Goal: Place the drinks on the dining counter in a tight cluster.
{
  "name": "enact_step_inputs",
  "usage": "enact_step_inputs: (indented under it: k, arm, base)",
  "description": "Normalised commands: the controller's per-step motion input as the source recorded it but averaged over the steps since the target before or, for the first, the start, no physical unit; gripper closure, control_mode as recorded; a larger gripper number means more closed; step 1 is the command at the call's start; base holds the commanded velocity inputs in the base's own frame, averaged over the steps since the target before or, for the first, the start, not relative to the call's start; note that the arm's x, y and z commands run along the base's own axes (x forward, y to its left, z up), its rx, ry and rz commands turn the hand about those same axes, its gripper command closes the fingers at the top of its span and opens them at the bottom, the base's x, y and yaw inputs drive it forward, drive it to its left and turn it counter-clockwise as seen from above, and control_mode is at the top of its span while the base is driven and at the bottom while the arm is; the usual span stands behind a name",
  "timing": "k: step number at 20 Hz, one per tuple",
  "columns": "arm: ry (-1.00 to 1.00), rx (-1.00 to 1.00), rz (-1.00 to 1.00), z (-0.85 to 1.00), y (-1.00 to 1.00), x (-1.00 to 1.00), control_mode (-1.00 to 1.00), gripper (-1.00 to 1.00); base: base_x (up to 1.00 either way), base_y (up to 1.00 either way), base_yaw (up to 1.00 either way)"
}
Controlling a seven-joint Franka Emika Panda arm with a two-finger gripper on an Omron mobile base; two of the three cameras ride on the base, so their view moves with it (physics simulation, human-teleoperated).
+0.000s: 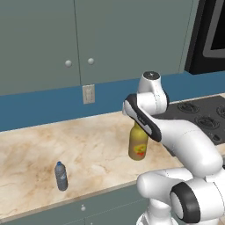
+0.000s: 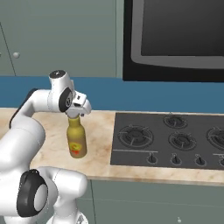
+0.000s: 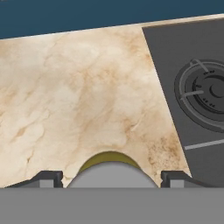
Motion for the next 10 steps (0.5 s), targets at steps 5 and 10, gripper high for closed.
enact_step_inputs:
  k: [5,10]
  arm:
    - [-0.04,0.01,0.0,0.0,-0.06,-0.32,-1.0,1.0]
    - [-0.06,0.01,0.0,0.19,-0.11,-0.57,-1.0,1.0]
  base:
    - [0.0,0.0,0.0]
    - [0.0,0.0,0.0]
